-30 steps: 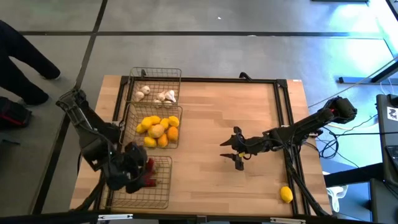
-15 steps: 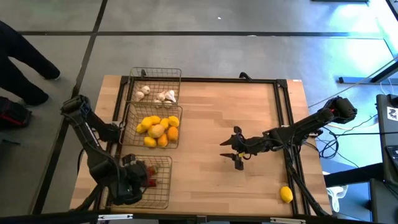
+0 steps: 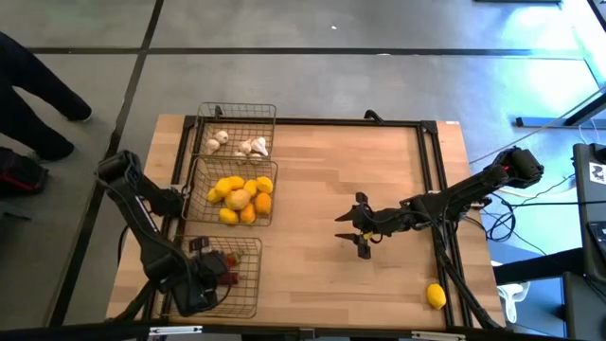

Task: Sort produce into baskets
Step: Put the chili pepper in the bottom wire basket, then put the lemon in the middle wire basket

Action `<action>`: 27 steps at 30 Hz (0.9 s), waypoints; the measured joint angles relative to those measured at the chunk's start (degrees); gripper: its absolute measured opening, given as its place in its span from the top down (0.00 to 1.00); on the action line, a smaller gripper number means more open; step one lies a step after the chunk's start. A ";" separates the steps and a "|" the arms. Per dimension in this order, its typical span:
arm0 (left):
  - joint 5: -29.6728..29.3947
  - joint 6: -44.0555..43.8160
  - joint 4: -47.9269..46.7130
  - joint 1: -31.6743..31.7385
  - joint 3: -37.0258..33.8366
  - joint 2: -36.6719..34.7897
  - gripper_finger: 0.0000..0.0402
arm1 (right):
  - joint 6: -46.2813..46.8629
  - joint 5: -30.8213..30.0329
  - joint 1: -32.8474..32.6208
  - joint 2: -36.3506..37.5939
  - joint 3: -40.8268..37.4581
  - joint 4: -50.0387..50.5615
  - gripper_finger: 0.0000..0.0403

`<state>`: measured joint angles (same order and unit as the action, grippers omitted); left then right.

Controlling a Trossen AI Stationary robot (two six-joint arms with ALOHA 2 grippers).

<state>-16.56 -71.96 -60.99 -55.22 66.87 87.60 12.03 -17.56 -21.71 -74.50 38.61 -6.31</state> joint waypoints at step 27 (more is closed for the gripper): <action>1.21 0.68 -3.04 2.84 1.63 5.56 0.48 | -0.10 0.02 0.00 0.00 0.00 -0.01 0.49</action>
<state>-15.34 -71.28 -64.04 -52.39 68.50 93.16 11.93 -17.54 -21.72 -74.50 38.61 -6.32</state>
